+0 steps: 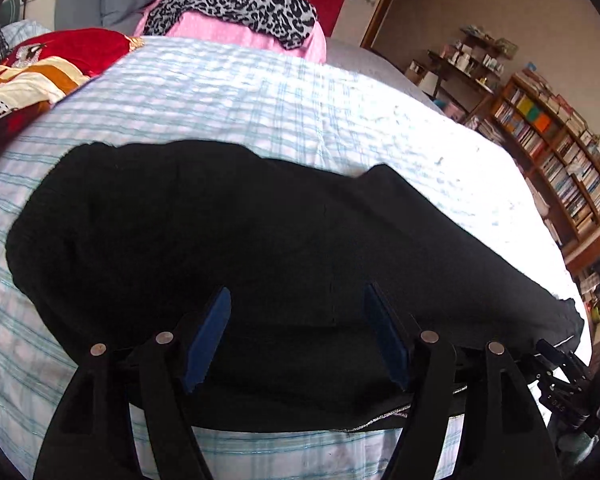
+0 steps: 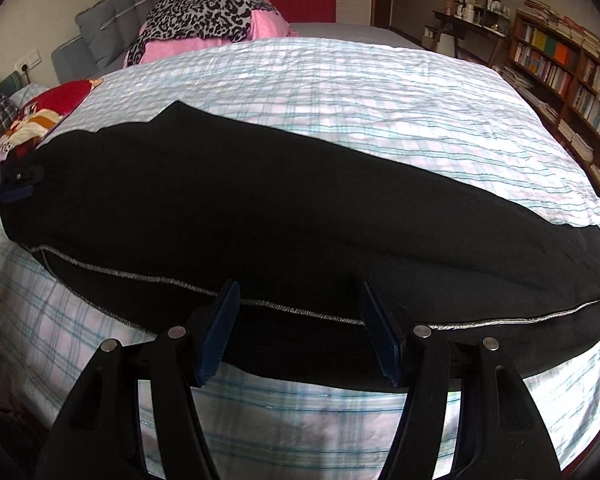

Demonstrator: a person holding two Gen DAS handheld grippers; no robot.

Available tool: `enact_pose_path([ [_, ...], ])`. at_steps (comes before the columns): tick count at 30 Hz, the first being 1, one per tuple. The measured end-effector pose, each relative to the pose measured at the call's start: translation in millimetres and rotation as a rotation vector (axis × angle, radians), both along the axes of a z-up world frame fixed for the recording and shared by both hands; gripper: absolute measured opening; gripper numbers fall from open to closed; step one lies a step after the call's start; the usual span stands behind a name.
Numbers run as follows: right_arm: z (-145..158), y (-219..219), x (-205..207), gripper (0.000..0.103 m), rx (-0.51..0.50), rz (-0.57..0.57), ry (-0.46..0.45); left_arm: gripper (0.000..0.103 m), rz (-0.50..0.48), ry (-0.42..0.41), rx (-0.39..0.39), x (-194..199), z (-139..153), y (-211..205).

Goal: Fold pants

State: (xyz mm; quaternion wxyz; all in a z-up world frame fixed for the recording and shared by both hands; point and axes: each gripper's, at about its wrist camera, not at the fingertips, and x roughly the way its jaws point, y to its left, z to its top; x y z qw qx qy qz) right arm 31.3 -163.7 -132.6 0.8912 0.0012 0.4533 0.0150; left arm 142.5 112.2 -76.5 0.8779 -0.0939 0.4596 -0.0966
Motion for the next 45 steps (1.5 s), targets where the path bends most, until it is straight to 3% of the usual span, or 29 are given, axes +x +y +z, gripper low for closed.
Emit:
enact_pose_path([
  [5,-13.7,3.4,-8.6,0.069,-0.042,0.051,0.031,0.069,-0.033,0.064,0.061,0.1,-33.1,3.9],
  [10,-14.9,3.3,-5.4,0.069,-0.05,0.067,0.06,0.069,-0.11,0.033,0.148,-10.2,-41.1,-3.2],
  [15,9.0,2.9,15.8,0.069,0.001,0.069,0.024,0.07,-0.056,0.031,0.039,5.7,-22.7,15.9],
  [21,31.1,12.7,75.5,0.069,0.089,0.08,-0.017,0.07,0.032,-0.046,0.01,37.9,2.8,43.7],
  [26,36.3,35.9,136.9,0.069,0.147,0.112,-0.019,0.071,0.104,-0.033,0.012,62.6,4.8,71.3],
  [29,36.1,52.4,181.9,0.069,0.205,0.126,0.004,0.071,0.115,0.003,-0.04,71.4,-1.0,91.2],
  [35,16.4,87.0,262.5,0.069,0.342,0.16,0.083,0.071,0.115,0.029,-0.059,72.0,-6.5,94.1],
  [38,1.9,106.4,290.5,0.069,0.354,0.189,0.12,0.074,0.109,0.022,-0.063,75.3,-3.9,89.3],
  [40,-7.8,118.6,302.2,0.061,0.338,0.212,0.146,0.075,0.11,0.019,-0.08,81.5,-2.5,87.5],
  [42,-15.5,129.0,310.0,0.034,0.314,0.229,0.17,0.075,0.109,0.033,-0.088,85.1,-8.2,91.1],
  [43,-17.8,132.5,311.3,0.011,0.292,0.226,0.171,0.075,0.108,0.041,-0.08,85.6,-11.8,93.2],
  [45,-13.3,134.0,309.7,0.005,0.267,0.213,0.126,0.064,0.1,0.043,-0.049,84.1,-16.3,96.0],
])
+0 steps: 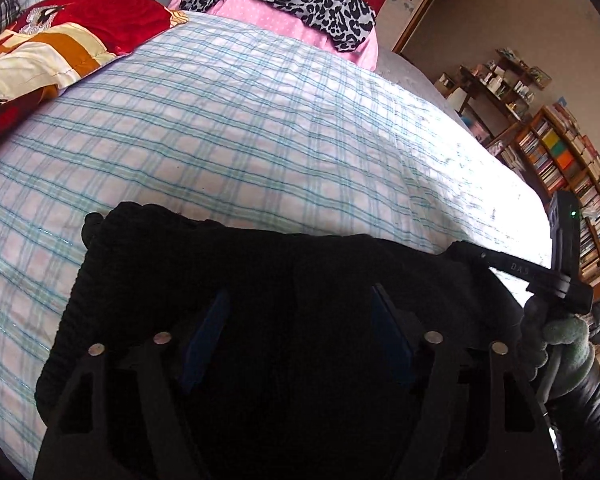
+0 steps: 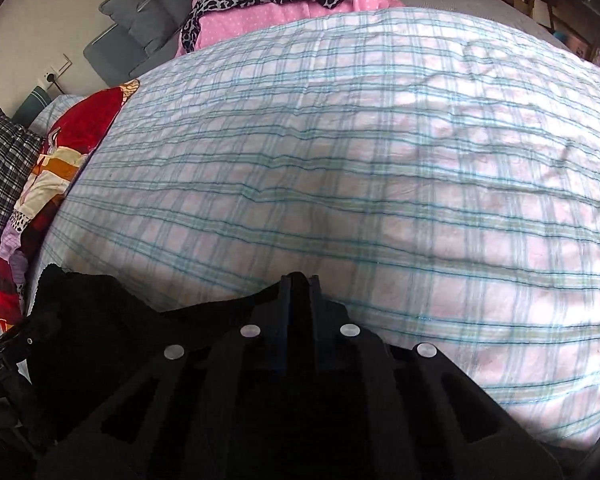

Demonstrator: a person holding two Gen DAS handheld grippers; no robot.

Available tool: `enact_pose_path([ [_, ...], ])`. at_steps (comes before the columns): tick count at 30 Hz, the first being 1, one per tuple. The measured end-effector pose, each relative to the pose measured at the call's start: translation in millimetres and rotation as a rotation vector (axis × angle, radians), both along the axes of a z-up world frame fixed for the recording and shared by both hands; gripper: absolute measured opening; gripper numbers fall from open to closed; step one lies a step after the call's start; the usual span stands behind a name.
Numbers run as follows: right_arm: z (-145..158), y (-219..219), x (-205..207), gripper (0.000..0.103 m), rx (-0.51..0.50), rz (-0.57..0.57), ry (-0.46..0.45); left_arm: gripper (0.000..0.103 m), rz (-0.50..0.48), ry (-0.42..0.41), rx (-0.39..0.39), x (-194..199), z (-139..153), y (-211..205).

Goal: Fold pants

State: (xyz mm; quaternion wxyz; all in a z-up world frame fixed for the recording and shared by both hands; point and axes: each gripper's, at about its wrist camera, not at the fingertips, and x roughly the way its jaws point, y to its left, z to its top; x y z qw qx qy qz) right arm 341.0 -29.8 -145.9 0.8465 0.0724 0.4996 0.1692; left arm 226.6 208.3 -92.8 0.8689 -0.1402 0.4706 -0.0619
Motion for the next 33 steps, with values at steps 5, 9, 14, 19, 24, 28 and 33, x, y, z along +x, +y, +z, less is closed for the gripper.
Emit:
enact_pose_path([
  [5,1.6,1.7,3.8,0.001,-0.079,-0.046,-0.085,0.033,0.013,-0.015,0.009,-10.9,-8.9,17.2],
  [9,-14.5,7.8,10.0,0.001,-0.126,-0.037,-0.072,0.033,0.015,-0.02,0.021,-10.6,-10.0,15.6],
  [14,-10.1,-4.0,11.1,0.028,-0.082,-0.059,-0.051,0.033,0.001,-0.016,0.038,-10.8,-10.0,12.8],
  [19,24.8,-33.0,-14.7,0.049,-0.022,-0.123,-0.114,0.047,-0.014,-0.009,0.029,-11.9,-4.7,6.6],
  [24,34.6,-55.9,-71.3,0.051,-0.064,-0.13,-0.113,0.07,0.011,-0.018,0.028,-18.9,9.7,-7.6],
  [28,27.5,-82.6,-122.6,0.051,-0.146,-0.16,-0.109,0.071,-0.016,-0.045,0.082,-31.3,21.6,-33.0],
  [33,20.5,-141.6,-173.4,0.051,-0.164,-0.293,-0.084,0.074,-0.155,-0.053,0.062,-50.4,24.1,-87.2],
])
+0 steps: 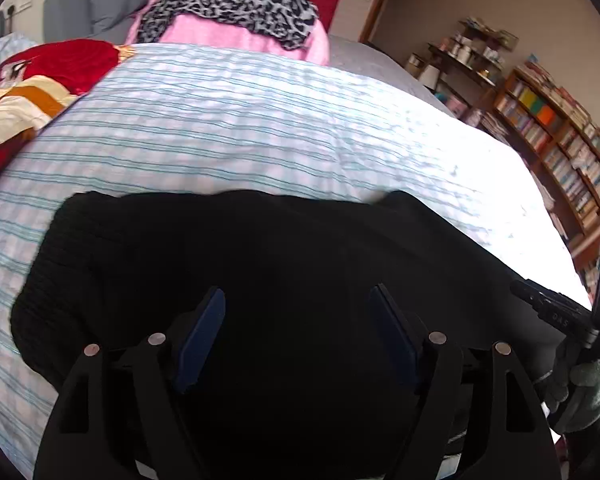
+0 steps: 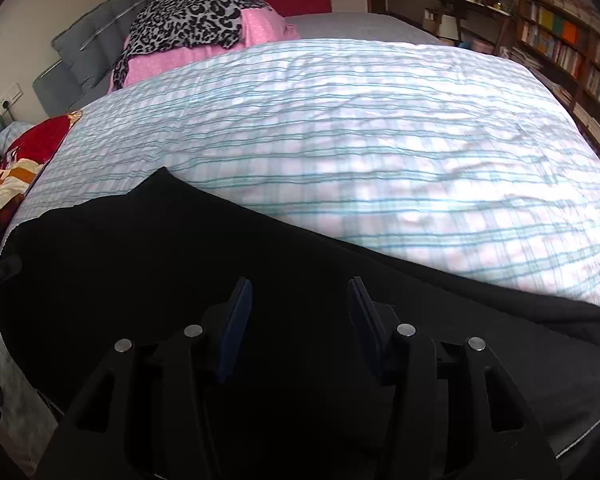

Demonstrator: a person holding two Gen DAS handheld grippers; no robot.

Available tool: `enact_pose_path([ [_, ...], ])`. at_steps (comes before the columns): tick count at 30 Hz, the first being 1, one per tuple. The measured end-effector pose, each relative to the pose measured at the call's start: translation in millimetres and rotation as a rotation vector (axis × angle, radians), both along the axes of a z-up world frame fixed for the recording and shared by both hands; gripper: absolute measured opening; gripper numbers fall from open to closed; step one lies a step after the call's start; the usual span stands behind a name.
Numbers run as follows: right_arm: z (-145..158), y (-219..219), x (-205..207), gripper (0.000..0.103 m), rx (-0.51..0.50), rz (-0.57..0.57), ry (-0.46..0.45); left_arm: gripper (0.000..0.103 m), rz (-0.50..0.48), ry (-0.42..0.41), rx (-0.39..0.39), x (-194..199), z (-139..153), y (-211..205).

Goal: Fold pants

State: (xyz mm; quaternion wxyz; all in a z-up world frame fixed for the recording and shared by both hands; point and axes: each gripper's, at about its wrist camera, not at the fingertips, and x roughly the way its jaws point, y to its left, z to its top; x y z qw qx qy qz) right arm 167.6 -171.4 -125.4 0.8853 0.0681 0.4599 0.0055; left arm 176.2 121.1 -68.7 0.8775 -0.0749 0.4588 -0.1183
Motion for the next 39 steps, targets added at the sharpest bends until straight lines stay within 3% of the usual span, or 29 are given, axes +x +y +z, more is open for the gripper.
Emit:
enact_pose_path([
  [8,9.1,-126.1,-60.0,0.051,-0.076,-0.276,-0.012,0.074,-0.225,0.066,-0.033,-25.9,-18.9,-97.5],
  [17,19.0,-252.6,-110.3,0.051,-0.158,-0.495,-0.027,0.074,-0.285,0.097,-0.001,-28.5,-23.1,-146.2],
  [22,11.1,-293.1,-122.1,0.053,-0.146,-0.549,-0.015,0.074,-0.303,0.104,0.011,-24.4,-22.3,-166.3],
  [23,9.4,-296.9,-122.0,0.062,-0.147,-0.551,-0.016,0.074,-0.311,0.105,0.017,-23.7,-22.8,-171.9],
  [25,7.6,-302.3,-120.0,0.071,-0.154,-0.556,-0.019,0.074,-0.328,0.107,0.029,-23.6,-24.4,-182.8],
  [28,1.7,-306.7,-113.1,0.07,-0.137,-0.539,-0.001,0.075,-0.357,0.114,0.049,-25.8,-29.3,-198.3],
  [30,-0.9,-306.5,-110.3,0.057,-0.143,-0.525,0.008,0.075,-0.374,0.125,0.066,-26.1,-35.5,-207.7],
  [32,0.9,-306.9,-112.0,0.017,-0.195,-0.532,0.004,0.075,-0.385,0.14,0.087,-26.3,-43.1,-215.5],
  [33,3.2,-310.4,-114.8,0.013,-0.183,-0.541,-0.007,0.075,-0.39,0.148,0.097,-26.8,-46.9,-219.1],
  [34,6.0,-315.3,-118.1,0.002,-0.166,-0.551,-0.026,0.075,-0.396,0.154,0.107,-27.9,-50.9,-222.3],
  [36,12.1,-321.2,-124.7,0.002,-0.208,-0.591,-0.053,0.075,-0.417,0.161,0.149,-32.1,-59.7,-228.0],
  [39,11.4,-328.2,-129.0,0.002,-0.193,-0.587,-0.057,0.075,-0.46,0.121,0.219,-48.3,-68.0,-231.7],
])
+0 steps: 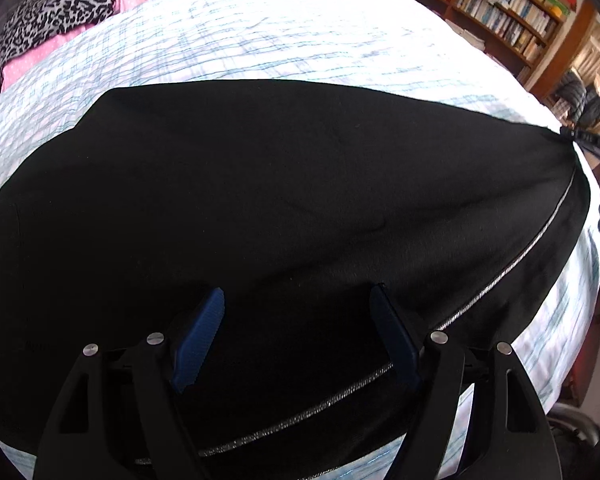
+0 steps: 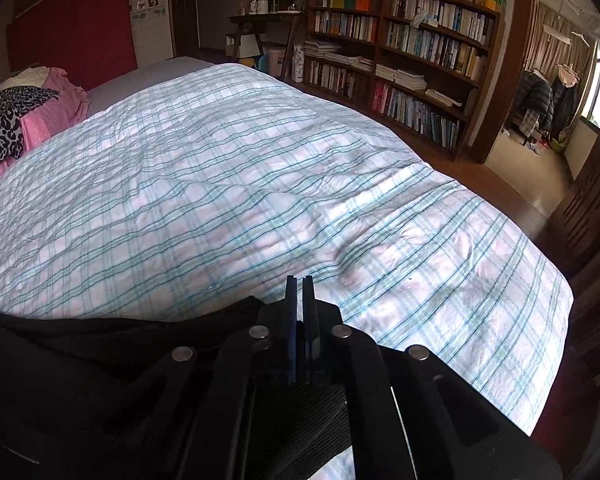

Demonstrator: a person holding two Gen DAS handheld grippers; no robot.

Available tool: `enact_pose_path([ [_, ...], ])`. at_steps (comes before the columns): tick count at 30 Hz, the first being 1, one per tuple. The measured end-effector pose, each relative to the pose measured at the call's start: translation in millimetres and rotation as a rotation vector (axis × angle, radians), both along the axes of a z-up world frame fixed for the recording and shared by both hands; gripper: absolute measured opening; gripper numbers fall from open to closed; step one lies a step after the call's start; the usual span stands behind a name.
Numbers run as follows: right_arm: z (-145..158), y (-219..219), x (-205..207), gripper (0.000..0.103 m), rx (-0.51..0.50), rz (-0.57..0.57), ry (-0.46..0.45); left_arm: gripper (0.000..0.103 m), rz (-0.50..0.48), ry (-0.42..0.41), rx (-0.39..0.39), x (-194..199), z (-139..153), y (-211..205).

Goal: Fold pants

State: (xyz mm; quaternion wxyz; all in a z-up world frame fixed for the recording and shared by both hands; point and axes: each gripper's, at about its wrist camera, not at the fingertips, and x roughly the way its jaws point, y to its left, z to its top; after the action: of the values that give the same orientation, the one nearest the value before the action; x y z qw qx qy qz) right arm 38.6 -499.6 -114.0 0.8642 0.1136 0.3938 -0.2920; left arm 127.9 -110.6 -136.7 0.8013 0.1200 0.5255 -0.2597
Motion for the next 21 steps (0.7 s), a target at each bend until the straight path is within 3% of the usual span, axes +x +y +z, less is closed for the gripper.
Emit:
enact_pose_path([
  [6,-1.2,-2.4,-5.5,0.0,-0.012,-0.018,-0.018,0.076,0.008,0.022,-0.023,3.4,-1.0,7.7],
  [7,-0.5,-4.4,-7.0,0.0,-0.06,-0.052,-0.001,0.076,0.001,0.017,-0.013,2.5,-0.7,6.9],
  [9,-2.4,-17.7,-13.6,0.0,-0.05,-0.091,0.004,0.075,0.0,0.028,-0.015,6.9,2.2,7.2],
  [12,4.0,-13.8,-20.6,0.0,-0.012,0.005,-0.023,0.075,0.048,0.046,-0.069,24.1,12.2,12.2],
  [13,7.6,-9.3,-21.2,0.011,0.014,0.046,-0.038,0.075,0.068,0.038,-0.088,30.5,17.0,14.1],
  [14,10.6,-5.9,-21.2,0.045,0.033,0.067,-0.053,0.075,0.085,0.03,-0.102,37.9,21.5,14.4],
  [15,13.7,-2.8,-21.6,0.064,0.048,0.074,-0.076,0.075,0.1,0.02,-0.112,45.5,25.6,14.0],
  [16,16.5,-1.0,-22.7,0.072,0.055,0.074,-0.101,0.075,0.111,0.006,-0.119,52.1,29.4,13.0],
  [18,18.0,-2.7,-23.6,0.072,0.091,0.051,-0.108,0.075,0.116,-0.018,-0.122,60.8,33.8,9.4],
  [21,13.1,-12.8,-40.0,0.072,0.226,-0.019,-0.147,0.075,0.108,0.006,-0.126,65.0,30.5,3.4],
])
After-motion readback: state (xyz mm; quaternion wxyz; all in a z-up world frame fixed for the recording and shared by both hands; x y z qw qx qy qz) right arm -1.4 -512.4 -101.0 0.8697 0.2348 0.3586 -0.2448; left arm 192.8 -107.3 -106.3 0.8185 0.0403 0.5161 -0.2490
